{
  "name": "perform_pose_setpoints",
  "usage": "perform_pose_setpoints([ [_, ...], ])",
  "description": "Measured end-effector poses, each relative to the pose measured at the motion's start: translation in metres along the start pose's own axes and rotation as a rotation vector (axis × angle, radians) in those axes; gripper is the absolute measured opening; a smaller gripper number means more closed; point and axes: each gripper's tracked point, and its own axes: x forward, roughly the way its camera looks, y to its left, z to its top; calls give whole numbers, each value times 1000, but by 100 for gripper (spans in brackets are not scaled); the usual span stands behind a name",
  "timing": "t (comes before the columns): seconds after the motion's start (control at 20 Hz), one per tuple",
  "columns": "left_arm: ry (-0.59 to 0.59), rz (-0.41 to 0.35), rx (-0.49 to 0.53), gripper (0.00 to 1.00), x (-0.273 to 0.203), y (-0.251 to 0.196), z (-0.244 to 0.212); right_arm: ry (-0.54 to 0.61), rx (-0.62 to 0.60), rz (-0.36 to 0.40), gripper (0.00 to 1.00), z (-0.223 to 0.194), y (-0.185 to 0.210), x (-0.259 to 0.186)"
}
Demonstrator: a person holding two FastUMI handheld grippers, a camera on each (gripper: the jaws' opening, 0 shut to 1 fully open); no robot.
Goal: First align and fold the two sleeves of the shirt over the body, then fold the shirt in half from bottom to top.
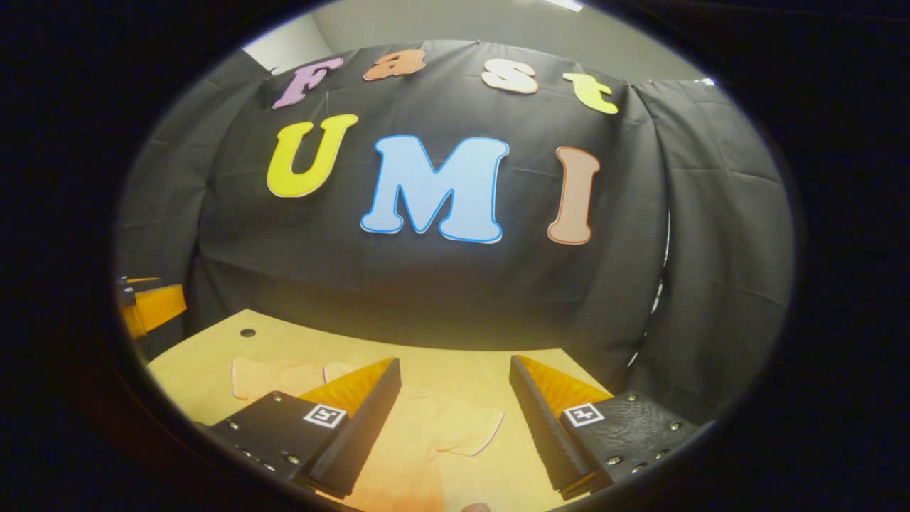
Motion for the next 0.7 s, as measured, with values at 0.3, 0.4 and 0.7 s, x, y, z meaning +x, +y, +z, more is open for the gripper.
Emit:
perform_pose_setpoints([
  [0.3,22,24,-20,95,8,7,-13,101,35,-10,95,-37,-9,42],
  [0.4,25,22,-28,95,10,7,-14,158,35,-18,95,-58,-13,61],
  [0.7,44,39,-19,94,14,15,-24,305,47,-39,96,-117,-29,104],
])
